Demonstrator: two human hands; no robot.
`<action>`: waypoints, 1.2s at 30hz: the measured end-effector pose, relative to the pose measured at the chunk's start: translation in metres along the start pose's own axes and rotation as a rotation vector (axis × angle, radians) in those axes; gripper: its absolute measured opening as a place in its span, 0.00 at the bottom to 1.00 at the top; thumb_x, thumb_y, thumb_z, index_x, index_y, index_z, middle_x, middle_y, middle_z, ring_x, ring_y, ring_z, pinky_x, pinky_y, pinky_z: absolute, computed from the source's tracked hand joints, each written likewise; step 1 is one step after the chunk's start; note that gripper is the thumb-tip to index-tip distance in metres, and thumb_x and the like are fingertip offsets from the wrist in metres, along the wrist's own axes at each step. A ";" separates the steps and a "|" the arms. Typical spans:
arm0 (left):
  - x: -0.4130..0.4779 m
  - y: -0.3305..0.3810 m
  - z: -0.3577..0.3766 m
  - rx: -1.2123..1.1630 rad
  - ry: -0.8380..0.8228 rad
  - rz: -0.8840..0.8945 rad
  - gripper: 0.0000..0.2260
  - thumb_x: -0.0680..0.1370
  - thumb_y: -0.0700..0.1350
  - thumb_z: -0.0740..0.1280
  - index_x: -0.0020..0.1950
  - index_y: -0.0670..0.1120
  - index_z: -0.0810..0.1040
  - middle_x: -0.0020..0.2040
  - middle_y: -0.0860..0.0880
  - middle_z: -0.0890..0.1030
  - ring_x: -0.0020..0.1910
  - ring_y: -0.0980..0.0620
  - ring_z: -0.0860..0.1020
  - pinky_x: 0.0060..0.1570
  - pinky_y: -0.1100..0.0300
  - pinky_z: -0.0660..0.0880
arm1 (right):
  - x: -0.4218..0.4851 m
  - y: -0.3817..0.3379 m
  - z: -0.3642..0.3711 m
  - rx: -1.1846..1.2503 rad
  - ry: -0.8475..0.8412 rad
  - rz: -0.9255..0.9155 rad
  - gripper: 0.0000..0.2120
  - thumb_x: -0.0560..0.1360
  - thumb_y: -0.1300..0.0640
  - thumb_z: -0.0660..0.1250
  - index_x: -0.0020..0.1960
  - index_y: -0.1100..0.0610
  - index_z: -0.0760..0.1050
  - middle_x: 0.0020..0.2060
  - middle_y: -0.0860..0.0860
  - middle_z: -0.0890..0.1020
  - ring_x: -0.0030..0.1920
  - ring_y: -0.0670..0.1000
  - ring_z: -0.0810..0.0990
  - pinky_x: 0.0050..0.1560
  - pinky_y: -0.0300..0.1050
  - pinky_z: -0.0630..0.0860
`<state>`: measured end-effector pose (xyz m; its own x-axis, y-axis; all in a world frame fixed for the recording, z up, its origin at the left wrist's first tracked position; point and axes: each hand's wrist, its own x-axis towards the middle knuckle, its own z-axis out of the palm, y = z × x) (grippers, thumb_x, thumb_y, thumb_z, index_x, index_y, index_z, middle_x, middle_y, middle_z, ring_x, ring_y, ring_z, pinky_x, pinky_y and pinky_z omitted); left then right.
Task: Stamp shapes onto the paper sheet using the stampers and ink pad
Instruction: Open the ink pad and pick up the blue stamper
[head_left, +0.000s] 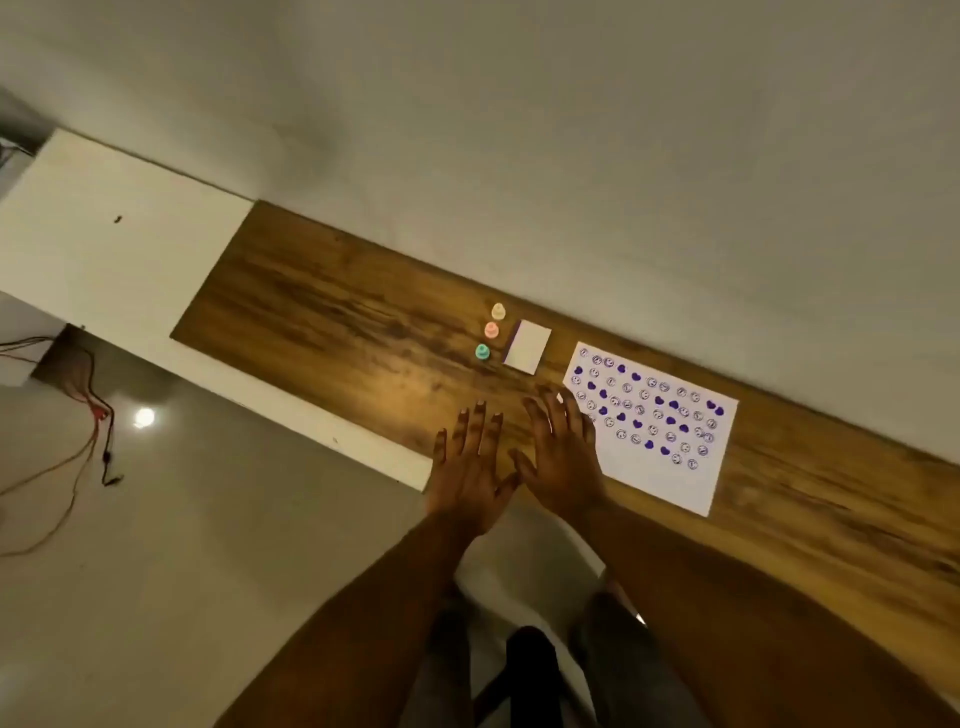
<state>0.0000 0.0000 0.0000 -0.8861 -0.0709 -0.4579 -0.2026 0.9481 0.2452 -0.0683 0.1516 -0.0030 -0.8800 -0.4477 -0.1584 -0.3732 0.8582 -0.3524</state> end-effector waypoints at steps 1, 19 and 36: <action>0.005 -0.004 0.006 0.009 -0.002 0.005 0.39 0.81 0.71 0.46 0.86 0.52 0.41 0.85 0.47 0.37 0.85 0.45 0.40 0.81 0.40 0.43 | 0.007 0.001 0.006 0.009 -0.013 -0.004 0.35 0.78 0.38 0.64 0.79 0.53 0.63 0.80 0.55 0.61 0.80 0.60 0.57 0.76 0.63 0.62; 0.120 -0.047 0.102 -0.071 0.344 -0.028 0.39 0.81 0.74 0.50 0.85 0.51 0.54 0.85 0.49 0.57 0.83 0.47 0.54 0.78 0.42 0.54 | 0.125 0.072 0.094 -0.140 0.016 -0.097 0.32 0.82 0.35 0.51 0.80 0.52 0.61 0.81 0.54 0.60 0.82 0.56 0.53 0.78 0.61 0.51; 0.062 -0.052 0.116 -0.140 0.472 -0.043 0.41 0.78 0.68 0.66 0.83 0.47 0.59 0.82 0.46 0.64 0.81 0.47 0.61 0.79 0.50 0.57 | 0.026 0.017 0.106 -0.328 -0.032 -0.227 0.28 0.83 0.47 0.59 0.81 0.51 0.59 0.77 0.58 0.63 0.78 0.60 0.60 0.78 0.57 0.58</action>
<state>0.0038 -0.0173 -0.1407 -0.9612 -0.2729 -0.0407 -0.2688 0.8928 0.3615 -0.0668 0.1280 -0.1113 -0.7569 -0.6381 -0.1412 -0.6354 0.7690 -0.0694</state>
